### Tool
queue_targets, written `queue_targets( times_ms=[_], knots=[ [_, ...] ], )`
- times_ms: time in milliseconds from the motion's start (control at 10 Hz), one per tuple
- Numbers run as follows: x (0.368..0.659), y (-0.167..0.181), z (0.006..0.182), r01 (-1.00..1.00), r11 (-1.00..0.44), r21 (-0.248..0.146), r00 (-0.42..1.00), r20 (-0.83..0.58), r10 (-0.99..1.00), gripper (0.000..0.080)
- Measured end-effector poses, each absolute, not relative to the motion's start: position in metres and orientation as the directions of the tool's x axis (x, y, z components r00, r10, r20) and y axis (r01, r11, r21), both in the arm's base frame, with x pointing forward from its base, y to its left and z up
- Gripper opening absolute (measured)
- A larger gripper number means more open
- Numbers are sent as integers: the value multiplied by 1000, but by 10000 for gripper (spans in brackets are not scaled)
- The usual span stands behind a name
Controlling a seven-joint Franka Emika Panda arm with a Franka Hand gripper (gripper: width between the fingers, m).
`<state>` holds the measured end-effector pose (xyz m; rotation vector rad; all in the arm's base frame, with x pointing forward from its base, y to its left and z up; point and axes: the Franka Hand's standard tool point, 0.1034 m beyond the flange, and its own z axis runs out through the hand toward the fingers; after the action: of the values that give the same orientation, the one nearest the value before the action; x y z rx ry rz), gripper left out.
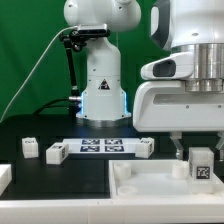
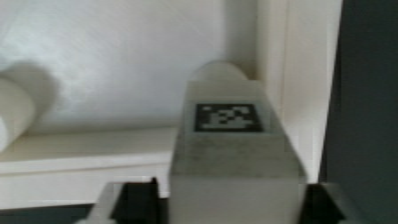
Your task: Assemble one leg
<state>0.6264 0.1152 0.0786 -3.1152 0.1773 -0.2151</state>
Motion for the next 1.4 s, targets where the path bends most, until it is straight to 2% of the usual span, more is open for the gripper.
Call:
queue_targets(
  times_ms=[300, 700, 1000, 1200, 1300, 1400],
  knots=[
    [625, 115, 78, -331, -943, -45, 933, 132, -334, 291],
    [621, 93, 78, -600, -799, -36, 788, 146, -598, 296],
    [619, 85, 78, -660, -751, -34, 738, 157, -656, 300],
    [619, 86, 78, -659, -751, -34, 739, 157, -655, 549],
    [619, 86, 78, -659, -751, -34, 739, 157, -655, 618],
    [619, 86, 78, -659, -751, -34, 739, 157, -655, 618]
  ],
)
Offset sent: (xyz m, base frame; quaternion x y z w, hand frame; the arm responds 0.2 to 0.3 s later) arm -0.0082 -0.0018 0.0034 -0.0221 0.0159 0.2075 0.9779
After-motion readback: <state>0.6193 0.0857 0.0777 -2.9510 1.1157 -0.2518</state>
